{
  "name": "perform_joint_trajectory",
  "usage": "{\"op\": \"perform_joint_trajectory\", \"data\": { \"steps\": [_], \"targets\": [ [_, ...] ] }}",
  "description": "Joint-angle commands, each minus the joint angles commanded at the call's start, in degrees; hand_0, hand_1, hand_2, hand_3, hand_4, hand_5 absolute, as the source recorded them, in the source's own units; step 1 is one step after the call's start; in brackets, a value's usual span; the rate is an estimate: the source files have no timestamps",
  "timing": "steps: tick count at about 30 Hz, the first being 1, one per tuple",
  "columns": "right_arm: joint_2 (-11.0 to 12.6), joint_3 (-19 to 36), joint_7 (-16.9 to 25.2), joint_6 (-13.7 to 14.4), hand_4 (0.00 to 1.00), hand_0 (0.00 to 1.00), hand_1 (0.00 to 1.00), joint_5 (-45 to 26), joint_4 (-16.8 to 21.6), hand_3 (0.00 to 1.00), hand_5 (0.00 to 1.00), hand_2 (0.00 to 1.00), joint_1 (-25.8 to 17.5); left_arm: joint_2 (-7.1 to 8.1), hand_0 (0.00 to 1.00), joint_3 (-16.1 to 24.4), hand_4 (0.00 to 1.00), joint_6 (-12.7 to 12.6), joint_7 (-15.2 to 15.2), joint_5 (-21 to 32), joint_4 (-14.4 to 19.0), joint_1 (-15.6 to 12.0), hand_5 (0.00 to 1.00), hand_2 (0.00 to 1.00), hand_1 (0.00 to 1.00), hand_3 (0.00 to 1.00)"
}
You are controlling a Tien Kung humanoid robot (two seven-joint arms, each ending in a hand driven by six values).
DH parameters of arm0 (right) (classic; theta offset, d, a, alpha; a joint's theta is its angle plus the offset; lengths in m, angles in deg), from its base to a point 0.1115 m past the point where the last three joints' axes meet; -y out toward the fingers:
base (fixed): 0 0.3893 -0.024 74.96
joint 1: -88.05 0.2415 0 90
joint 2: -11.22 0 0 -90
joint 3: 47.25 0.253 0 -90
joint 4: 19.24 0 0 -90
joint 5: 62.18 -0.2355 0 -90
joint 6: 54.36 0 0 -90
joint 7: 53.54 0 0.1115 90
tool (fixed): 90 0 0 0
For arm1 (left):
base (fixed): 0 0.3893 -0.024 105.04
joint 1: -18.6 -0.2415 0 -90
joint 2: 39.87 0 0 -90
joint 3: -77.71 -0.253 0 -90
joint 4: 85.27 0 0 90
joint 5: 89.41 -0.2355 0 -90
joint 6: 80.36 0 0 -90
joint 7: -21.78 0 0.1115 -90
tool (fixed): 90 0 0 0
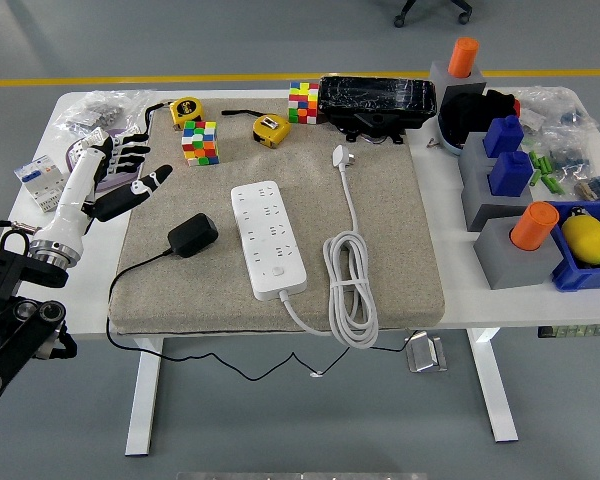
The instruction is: Put the plug near the board,insert it into the board,press the button,pull the plug out
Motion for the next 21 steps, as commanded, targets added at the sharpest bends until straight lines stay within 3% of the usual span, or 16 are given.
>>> {"op": "perform_joint_trajectory", "data": {
  "steps": [21],
  "targets": [
    [0.1,0.7,0.1,0.0,0.925,0.598,0.624,0.2,0.1,0.545,0.476,0.620,0.1,0.19,0.667,-0.3,0.903,-0.1,0.3,0.7,0.0,0.2,0.546,0.746,0.725,0.767]
  ]
}}
